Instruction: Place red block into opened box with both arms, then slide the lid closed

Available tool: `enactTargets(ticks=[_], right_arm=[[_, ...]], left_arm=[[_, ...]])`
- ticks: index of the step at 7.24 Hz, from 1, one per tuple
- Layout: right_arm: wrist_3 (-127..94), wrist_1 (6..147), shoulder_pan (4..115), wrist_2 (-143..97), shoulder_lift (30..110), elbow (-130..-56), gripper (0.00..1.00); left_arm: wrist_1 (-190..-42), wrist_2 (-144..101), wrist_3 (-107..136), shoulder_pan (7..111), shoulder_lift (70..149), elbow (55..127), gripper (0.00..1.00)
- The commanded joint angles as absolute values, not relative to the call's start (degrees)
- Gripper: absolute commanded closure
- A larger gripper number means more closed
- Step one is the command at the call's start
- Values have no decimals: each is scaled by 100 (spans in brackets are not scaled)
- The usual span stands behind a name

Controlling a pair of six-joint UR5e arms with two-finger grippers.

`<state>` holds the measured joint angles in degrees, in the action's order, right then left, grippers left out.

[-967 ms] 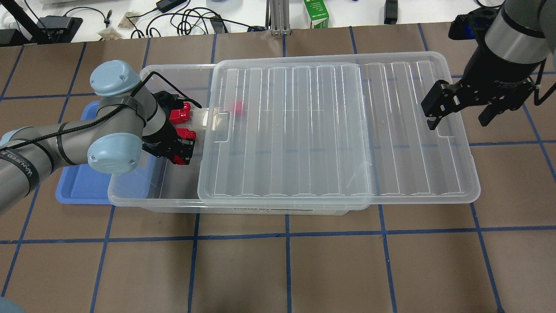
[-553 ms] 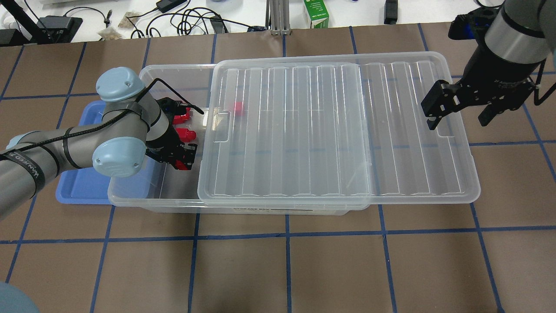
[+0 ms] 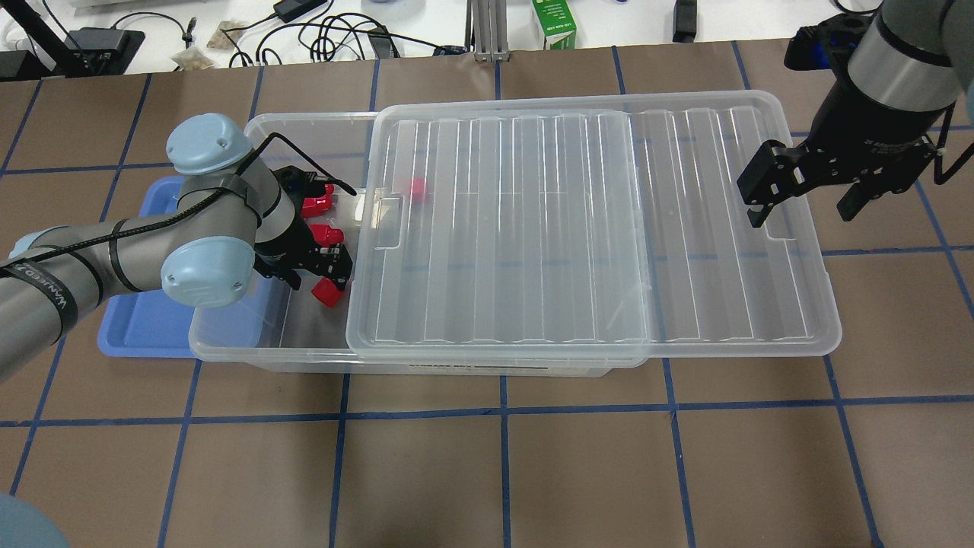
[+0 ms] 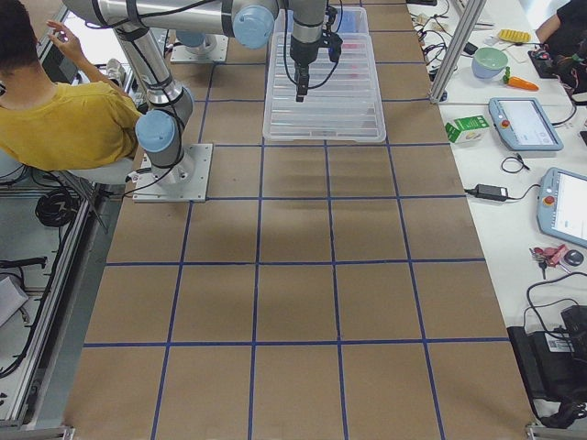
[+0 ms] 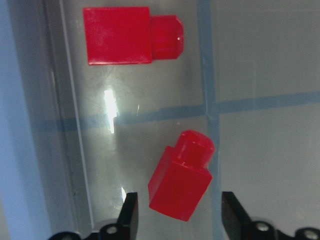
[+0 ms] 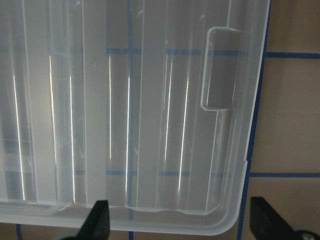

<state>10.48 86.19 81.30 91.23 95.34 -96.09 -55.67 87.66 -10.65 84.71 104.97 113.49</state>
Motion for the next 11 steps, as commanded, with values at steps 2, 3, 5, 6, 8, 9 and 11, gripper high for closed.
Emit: enactTargets(ticks=[2,3,5,6,8,9,11], right_arm=[[1063,8639,8060,9149,9519,-9606,0],[1107,8640,7894,9176,9527,-9606,0],[1116,8840,7447,9184,9431,-9606,0],[1134,9129,7236,9185,9422,-9606,0],[1134,9576,7075,9219,8715,-9607,0],[1430,9911,7058,9376,8606,-9606,0],[1722,9949,6962,9396,8413,-9615,0]], left_arm=[[-6078,8789,-1063,8481,10144,10919,0],[-6761,8789,-1063,8516,9925,10490,0],[-8229,8780,-1055,8604,9564,9400,0],[-8644,8850,-1055,8674,9415,9030,0],[-9174,9113,-1055,8692,9125,8527,0],[-9167,9140,-1037,8692,9053,8482,0],[-9089,9150,-994,8701,8983,8875,0]])
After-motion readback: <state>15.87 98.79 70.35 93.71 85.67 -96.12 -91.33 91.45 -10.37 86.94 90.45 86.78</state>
